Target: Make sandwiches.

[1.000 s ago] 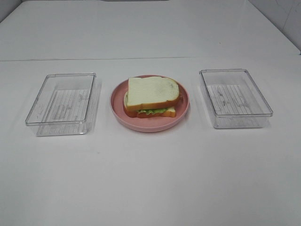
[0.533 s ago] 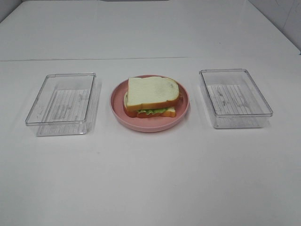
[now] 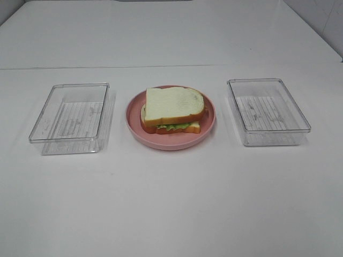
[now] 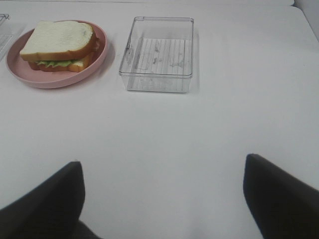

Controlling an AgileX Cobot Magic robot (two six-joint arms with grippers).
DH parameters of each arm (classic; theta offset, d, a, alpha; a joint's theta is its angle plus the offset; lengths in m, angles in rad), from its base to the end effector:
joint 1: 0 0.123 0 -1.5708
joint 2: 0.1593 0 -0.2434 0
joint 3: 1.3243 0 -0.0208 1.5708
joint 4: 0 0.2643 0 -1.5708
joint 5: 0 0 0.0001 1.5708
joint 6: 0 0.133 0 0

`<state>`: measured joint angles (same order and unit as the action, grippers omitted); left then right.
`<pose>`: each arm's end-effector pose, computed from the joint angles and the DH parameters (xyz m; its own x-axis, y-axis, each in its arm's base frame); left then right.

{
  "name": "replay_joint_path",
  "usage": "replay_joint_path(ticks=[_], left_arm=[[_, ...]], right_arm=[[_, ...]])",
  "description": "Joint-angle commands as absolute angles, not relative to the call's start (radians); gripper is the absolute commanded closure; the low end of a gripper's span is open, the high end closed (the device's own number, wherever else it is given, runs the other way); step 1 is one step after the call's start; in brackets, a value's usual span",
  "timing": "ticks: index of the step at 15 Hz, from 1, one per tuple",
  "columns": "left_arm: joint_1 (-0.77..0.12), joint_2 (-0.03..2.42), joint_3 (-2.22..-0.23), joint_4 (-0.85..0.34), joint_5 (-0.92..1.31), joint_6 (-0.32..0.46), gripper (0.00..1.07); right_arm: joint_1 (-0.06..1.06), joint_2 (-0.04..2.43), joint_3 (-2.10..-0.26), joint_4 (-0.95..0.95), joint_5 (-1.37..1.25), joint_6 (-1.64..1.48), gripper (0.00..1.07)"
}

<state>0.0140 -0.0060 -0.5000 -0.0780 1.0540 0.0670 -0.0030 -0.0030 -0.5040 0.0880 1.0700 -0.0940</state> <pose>0.0860 -0.0078 0.2662 -0.4419 0.0221 -0.8968 0.0593 0.9982 -0.0046 0.0849 0.0100 0.2655 -0.4526 -0.0501 -0.8903 -0.0891 0.9960 -0.0108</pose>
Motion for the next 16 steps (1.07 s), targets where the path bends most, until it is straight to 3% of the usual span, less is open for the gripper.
replay_joint_path(ticks=[1,16], left_arm=[[0.008,-0.031,-0.498,-0.082,1.045,0.061,0.28],[0.008,-0.031,-0.498,-0.082,1.045,0.061,0.28]], right_arm=[[-0.010,-0.018,-0.502,0.094,1.061,-0.093,0.25],[-0.010,-0.018,-0.502,0.094,1.061,-0.093,0.25]])
